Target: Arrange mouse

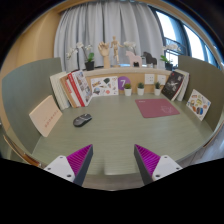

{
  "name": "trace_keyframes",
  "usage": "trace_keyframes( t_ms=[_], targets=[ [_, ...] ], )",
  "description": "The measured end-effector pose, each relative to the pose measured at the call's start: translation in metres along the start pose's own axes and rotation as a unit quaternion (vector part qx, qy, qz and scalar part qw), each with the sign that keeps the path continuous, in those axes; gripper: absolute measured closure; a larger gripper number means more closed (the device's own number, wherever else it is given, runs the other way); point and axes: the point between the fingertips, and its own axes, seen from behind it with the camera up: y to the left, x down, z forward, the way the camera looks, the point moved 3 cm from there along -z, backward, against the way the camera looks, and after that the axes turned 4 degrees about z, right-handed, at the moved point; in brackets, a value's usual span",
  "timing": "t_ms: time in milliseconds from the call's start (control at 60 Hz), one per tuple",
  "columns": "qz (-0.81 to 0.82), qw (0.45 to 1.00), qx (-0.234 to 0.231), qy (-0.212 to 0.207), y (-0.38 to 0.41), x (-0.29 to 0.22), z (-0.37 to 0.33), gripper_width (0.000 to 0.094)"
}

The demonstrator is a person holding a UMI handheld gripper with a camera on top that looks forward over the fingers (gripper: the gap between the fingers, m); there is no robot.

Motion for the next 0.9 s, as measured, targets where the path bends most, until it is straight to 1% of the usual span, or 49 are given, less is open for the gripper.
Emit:
trace_keyframes(
  t_ms=[117,267,367,583,750,900],
  targets=[
    [0.017,0.999,-0.037,0.025,0.064,0.025,0.040,0.0096],
    [-0.003,0.997,-0.060,0.054,0.123,0.031,0.093,0.0096],
    [-0.011,0.996,-0.061,0.064,0.146,0.022,0.131,0.0099],
    [-0.007,0.996,-0.044,0.073,0.170,-0.004,0.203,0.0102],
    [0.000,0.997,-0.028,0.071,0.182,-0.027,0.240,0.0101],
    [-0.004,0.997,-0.024,0.077,0.193,-0.041,0.265,0.0118]
  ],
)
